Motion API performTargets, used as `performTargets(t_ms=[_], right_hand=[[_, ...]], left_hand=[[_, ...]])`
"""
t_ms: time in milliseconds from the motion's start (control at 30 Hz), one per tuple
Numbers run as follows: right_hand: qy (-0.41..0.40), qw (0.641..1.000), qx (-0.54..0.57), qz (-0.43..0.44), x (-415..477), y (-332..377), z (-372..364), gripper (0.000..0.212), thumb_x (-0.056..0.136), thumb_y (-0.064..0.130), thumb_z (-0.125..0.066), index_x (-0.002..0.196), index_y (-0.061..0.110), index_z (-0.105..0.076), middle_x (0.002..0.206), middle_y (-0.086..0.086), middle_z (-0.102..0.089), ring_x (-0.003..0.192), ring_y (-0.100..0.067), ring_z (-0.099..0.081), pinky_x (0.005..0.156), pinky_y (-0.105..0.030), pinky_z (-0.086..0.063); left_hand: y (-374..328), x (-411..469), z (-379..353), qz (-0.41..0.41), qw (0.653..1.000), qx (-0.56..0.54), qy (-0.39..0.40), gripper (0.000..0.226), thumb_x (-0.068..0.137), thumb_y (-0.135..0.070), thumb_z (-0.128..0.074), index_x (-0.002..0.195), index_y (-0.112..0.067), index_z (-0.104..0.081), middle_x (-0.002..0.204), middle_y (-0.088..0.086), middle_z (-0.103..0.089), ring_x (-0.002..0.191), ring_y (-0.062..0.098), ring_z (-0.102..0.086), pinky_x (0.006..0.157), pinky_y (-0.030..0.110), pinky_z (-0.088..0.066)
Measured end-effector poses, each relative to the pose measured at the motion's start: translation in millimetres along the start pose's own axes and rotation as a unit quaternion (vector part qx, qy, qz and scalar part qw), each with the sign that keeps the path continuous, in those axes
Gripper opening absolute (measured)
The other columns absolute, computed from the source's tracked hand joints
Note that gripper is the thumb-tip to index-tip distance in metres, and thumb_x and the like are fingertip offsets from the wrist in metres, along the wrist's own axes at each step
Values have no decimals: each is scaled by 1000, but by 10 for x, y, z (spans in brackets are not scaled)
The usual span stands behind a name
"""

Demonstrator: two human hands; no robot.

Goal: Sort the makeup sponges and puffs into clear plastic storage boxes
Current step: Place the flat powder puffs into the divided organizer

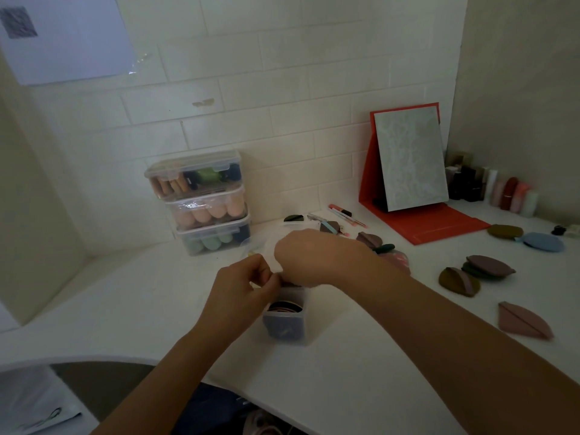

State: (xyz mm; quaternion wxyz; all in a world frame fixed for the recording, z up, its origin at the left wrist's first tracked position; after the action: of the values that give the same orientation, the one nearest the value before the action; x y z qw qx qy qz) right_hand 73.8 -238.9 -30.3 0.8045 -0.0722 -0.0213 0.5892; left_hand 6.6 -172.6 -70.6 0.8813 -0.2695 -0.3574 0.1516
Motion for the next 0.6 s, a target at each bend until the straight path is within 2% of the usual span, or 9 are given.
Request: performTargets(t_ms=[67, 133, 167, 200, 267, 367, 467, 533, 600], right_hand=[[-66, 998, 15, -16, 15, -46, 123, 24, 95, 19, -53, 72, 11, -47, 64, 1, -36, 52, -8, -33, 54, -16, -31], [-101, 994, 26, -21, 26, -72, 192, 11, 91, 22, -59, 90, 12, -58, 62, 2, -33, 54, -9, -36, 67, -21, -37], [-100, 994, 33, -19, 19, -75, 197, 13, 90, 22, -61, 97, 11, -61, 62, 2, -33, 55, -9, -36, 69, -23, -38], [-88, 995, 42, -16, 12, -76, 183, 12, 88, 20, -62, 97, 12, -62, 61, 3, -34, 54, -9, -36, 67, -21, -37], [-66, 997, 42, -13, -19, -78, 161, 10, 87, 17, -62, 81, 13, -55, 61, 3, -36, 53, -8, -36, 53, -16, -33], [-30, 999, 32, -15, -30, -93, 108, 35, 91, 14, -54, 60, 13, -37, 61, 3, -37, 52, -6, -33, 45, -17, -23], [-14, 1000, 18, -11, -14, -95, 93, 37, 94, 12, -48, 60, 15, -34, 62, 2, -37, 53, -6, -33, 45, -16, -23], [-20, 1000, 11, -16, 26, -111, 73, 37, 95, 14, -48, 61, 15, -34, 62, 3, -34, 52, -5, -30, 44, -15, -21], [-36, 999, 8, -20, 29, -110, 81, 27, 94, 15, -52, 69, 14, -42, 64, 2, -35, 52, -8, -31, 44, -15, -20]], left_hand=[[9, -2, 0, 5, 1000, -4, 2, 39, 82, -12, -64, 52, -24, -42, 50, -12, -49, 58, 1, -52, 59, 5, -39], [11, 0, -4, 12, 1000, -3, 7, 39, 83, -11, -63, 52, -24, -42, 52, -11, -50, 59, 3, -52, 57, 7, -38], [11, 2, -8, 15, 1000, -4, 9, 39, 83, -11, -63, 52, -24, -43, 53, -11, -50, 59, 3, -52, 57, 8, -37], [11, 2, -13, 16, 1000, -6, 11, 40, 83, -11, -63, 52, -25, -43, 53, -11, -50, 59, 3, -53, 57, 8, -37], [11, 6, -20, 13, 1000, -8, 10, 40, 83, -11, -63, 51, -26, -43, 52, -10, -50, 59, 2, -53, 58, 7, -39], [13, 4, -18, 12, 1000, -5, 11, 39, 83, -11, -62, 52, -25, -43, 55, -9, -52, 61, 6, -54, 60, 9, -38], [17, 2, -21, 16, 1000, -11, 11, 38, 84, -12, -61, 53, -25, -43, 56, -8, -52, 62, 7, -53, 62, 14, -39], [13, -1, -26, 17, 1000, -11, 13, 35, 85, -17, -61, 54, -24, -47, 58, -6, -55, 61, 7, -53, 60, 9, -37], [6, -5, -29, 20, 1000, -12, 15, 30, 86, -21, -61, 57, -21, -51, 61, -5, -58, 62, 5, -54, 56, 6, -37]])
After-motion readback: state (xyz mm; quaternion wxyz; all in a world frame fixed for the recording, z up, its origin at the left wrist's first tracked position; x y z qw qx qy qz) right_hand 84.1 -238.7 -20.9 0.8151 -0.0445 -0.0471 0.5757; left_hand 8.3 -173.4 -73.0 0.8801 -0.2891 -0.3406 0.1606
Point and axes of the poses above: each hand's wrist, its own x-axis towards the middle knuckle, its own z-axis out of the back of the hand, y = z × x, the point moved 6 cm from there along x, towards the middle knuckle
